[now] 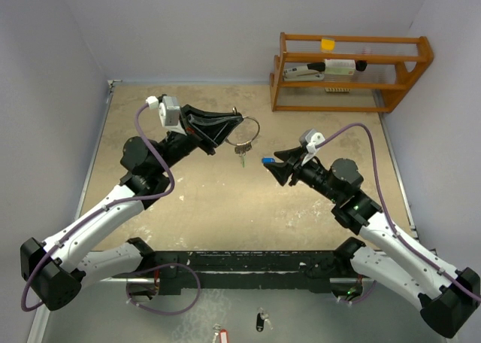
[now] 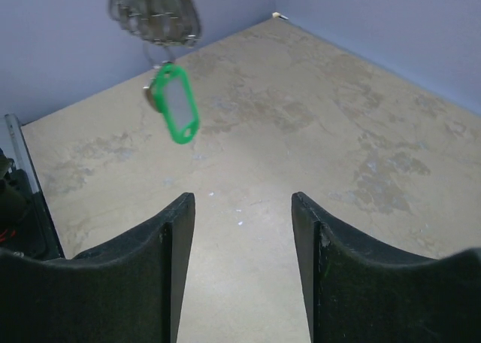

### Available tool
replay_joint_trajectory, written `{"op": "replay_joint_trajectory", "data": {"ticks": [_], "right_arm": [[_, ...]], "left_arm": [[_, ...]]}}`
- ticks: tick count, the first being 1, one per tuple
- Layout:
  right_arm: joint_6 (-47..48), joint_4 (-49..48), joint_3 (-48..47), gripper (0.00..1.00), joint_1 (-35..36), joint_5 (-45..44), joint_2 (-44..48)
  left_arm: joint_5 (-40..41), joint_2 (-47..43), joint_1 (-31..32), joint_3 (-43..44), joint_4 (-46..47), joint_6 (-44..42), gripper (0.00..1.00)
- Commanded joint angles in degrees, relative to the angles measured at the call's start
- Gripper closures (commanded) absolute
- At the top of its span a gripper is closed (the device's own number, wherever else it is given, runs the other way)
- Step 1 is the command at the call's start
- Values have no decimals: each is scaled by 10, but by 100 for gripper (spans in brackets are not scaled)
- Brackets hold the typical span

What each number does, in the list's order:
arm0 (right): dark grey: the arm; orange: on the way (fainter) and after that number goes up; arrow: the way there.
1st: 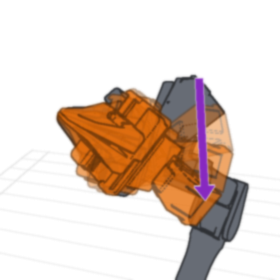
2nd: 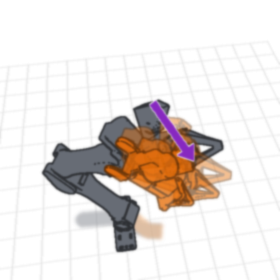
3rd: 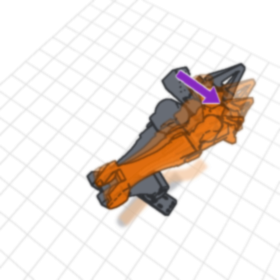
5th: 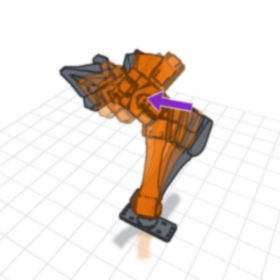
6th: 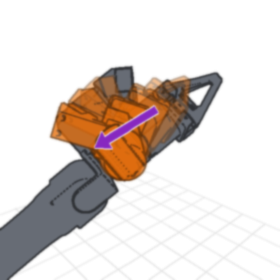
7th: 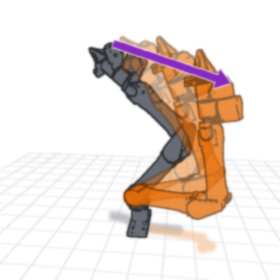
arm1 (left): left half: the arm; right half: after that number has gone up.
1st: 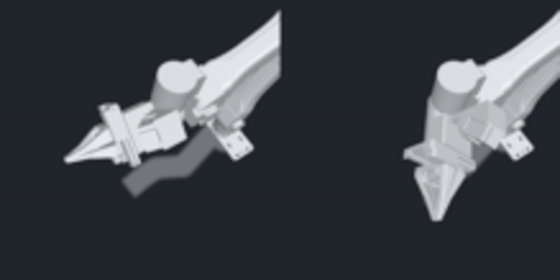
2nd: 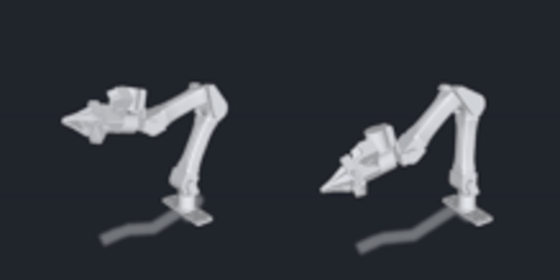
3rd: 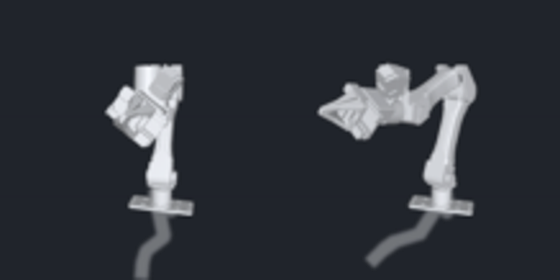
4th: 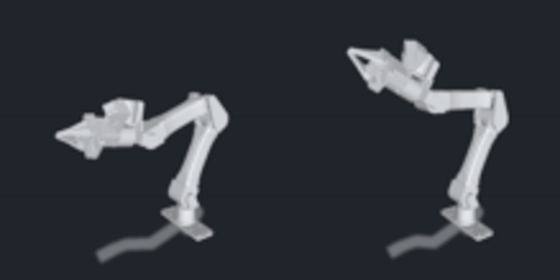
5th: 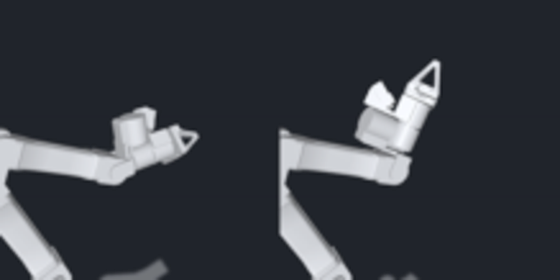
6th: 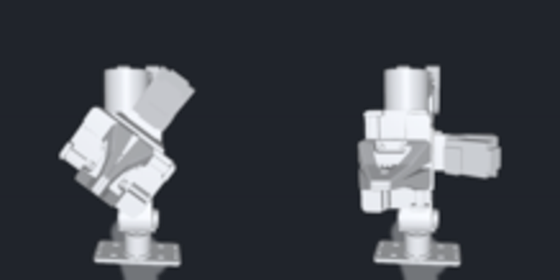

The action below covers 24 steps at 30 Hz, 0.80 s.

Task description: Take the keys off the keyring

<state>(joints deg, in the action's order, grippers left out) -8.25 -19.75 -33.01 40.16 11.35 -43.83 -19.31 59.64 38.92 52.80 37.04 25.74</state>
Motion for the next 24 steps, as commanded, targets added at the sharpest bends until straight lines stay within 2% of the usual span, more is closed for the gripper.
{"op": "replay_joint_trajectory", "data": {"ticks": [1, 5, 13, 24], "right_arm": [[63, -79, 2, 43, 66, -63, -11], [91, -118, 1, 43, 102, -105, -45], [121, -184, -15, 42, 113, -132, -91], [132, -234, -49, 41, 119, -106, -150]], "left_arm": [[42, 1, -1, 34, -5, -23, 100], [55, 0, -1, 37, -16, -29, 100], [55, 0, -1, 39, -23, -32, 100], [56, 0, 0, 37, -19, -33, 100]]}}
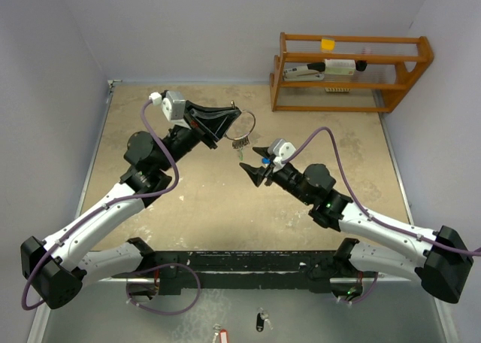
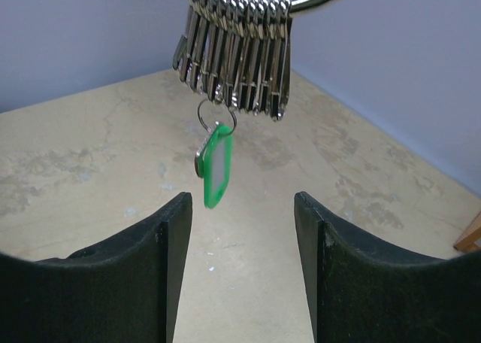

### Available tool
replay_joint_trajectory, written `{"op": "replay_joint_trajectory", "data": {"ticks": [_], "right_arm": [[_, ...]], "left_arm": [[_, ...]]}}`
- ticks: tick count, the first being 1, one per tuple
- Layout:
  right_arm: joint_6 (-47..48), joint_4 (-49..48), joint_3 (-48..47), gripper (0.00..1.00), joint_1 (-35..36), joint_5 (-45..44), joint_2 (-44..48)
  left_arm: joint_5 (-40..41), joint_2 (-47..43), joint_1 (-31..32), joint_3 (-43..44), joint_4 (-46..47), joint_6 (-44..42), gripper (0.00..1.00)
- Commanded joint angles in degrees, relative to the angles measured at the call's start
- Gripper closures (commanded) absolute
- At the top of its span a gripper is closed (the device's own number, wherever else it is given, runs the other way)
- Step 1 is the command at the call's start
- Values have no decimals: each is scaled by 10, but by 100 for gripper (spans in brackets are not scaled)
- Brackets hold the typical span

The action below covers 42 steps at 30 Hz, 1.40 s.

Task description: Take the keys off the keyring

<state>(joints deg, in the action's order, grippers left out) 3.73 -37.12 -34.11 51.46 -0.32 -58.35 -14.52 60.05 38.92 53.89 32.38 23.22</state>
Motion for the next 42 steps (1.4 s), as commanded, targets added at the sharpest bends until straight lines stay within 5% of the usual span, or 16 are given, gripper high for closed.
{"op": "replay_joint_trajectory", "data": {"ticks": [1, 9, 20, 37, 42], "right_arm": [[13, -63, -40, 41, 6, 12, -7], [15, -80, -51, 42, 13, 4, -27], [11, -77, -53, 64, 19, -13, -38], [26, -67, -65, 61, 28, -33, -29], [30, -65, -69, 78, 32, -38, -29]], "left_arm": [[8, -3, 0, 26, 28, -7, 100], [4, 2, 0, 23, 37, 1, 100], [7, 0, 0, 17, 45, 2, 100], [11, -2, 0, 3, 59, 9, 100], [12, -3, 0, 1, 58, 9, 100]]}}
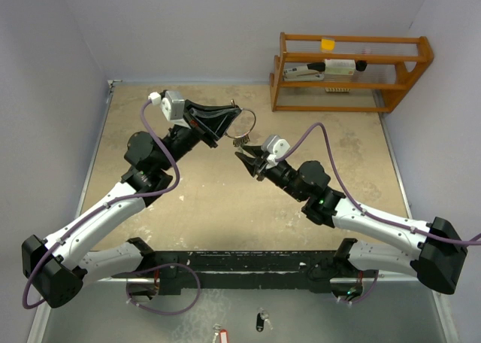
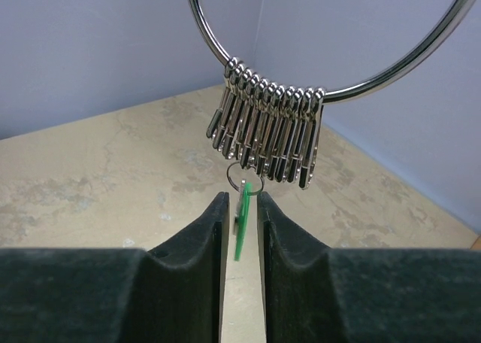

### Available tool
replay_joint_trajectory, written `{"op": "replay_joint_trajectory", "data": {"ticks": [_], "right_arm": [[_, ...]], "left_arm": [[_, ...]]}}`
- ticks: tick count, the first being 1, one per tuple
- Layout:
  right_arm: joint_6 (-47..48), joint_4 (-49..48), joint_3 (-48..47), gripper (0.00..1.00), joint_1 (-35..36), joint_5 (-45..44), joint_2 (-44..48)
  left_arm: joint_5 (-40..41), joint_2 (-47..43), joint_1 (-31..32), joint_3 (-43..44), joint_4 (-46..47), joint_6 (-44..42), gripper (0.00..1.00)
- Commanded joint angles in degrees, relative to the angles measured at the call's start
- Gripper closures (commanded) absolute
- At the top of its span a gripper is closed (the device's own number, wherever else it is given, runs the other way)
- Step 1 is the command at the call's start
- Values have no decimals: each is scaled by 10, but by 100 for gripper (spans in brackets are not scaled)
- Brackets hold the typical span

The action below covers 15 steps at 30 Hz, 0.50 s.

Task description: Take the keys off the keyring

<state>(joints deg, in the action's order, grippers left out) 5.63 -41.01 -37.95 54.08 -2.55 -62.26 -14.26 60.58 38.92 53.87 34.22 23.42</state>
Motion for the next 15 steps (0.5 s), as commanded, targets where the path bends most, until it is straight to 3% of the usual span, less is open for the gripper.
{"op": "replay_joint_trajectory", "data": {"ticks": [1, 4, 9, 15], "right_arm": [[12, -24, -32, 85, 6, -17, 10], [16, -6, -38, 100, 8, -22, 8], [19, 59, -47, 100, 14, -50, 18], [-5, 244, -78, 100, 19, -122, 55]], "left_arm": [[11, -9, 0, 0, 39, 7, 100], [23, -13, 0, -2, 35, 6, 100], [87, -24, 0, -6, 10, -3, 100], [218, -42, 0, -21, -24, -12, 96]]}}
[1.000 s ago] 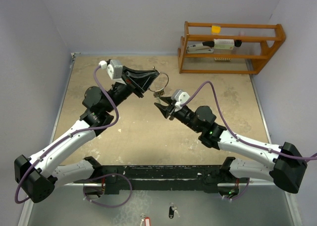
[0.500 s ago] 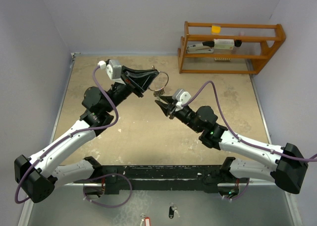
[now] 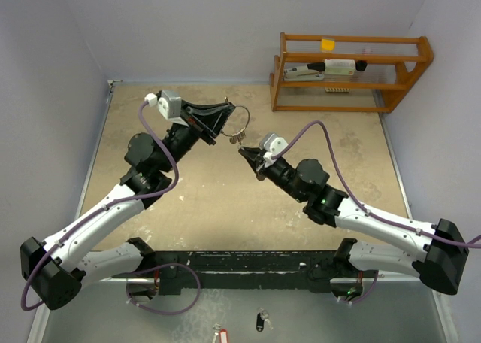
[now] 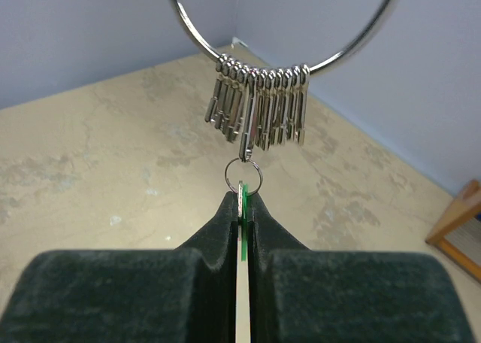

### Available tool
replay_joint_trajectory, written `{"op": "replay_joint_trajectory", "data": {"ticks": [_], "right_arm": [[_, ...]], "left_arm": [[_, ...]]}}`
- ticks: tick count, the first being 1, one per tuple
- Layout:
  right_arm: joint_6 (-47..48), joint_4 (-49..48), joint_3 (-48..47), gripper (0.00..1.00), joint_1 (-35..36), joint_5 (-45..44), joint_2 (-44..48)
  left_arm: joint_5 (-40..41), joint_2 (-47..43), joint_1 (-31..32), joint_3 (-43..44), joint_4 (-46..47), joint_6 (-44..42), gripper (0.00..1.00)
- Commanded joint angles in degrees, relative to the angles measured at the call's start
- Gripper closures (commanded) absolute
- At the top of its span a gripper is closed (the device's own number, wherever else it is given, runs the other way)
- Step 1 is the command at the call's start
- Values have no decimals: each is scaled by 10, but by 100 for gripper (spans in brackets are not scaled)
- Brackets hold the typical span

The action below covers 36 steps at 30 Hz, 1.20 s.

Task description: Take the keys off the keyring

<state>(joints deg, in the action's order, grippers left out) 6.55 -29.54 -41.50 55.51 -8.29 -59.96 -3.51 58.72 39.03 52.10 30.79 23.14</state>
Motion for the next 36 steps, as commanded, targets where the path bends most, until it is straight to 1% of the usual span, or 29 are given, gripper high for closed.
{"op": "replay_joint_trajectory", "data": {"ticks": [1, 5, 6, 7, 10, 13, 17, 21, 26, 34, 36], "right_arm": [[-19, 158, -50, 100, 5, -77, 39], [-26, 263, -94, 100, 7, -127, 58], [-25, 285, -98, 100, 7, -138, 60], [-25, 303, -122, 100, 7, -148, 60], [-18, 354, -162, 100, 8, -179, 54], [-9, 399, -203, 100, 10, -202, 38], [2, 454, -268, 100, 14, -226, 9], [16, 502, -314, 100, 29, -251, -18], [28, 530, -346, 100, 37, -272, -39], [38, 532, -371, 100, 51, -313, -58], [39, 526, -372, 100, 52, -316, -61]], "left_arm": [[127, -23, -1, -5, 6, -9, 94], [145, -14, -1, -8, 2, 2, 83], [146, -10, -1, -8, 1, 4, 81], [149, -6, -1, -8, -3, 7, 79], [182, 1, -1, -10, -29, 15, 74], [200, 2, -1, -20, -35, 16, 71], [183, 12, -2, -30, -21, 8, 69], [142, 31, -2, -32, -3, 1, 66], [36, 53, -1, -46, 60, -13, 65], [-70, 60, -1, -103, 188, -3, 65], [-93, 65, -1, -109, 199, 0, 65]]}}
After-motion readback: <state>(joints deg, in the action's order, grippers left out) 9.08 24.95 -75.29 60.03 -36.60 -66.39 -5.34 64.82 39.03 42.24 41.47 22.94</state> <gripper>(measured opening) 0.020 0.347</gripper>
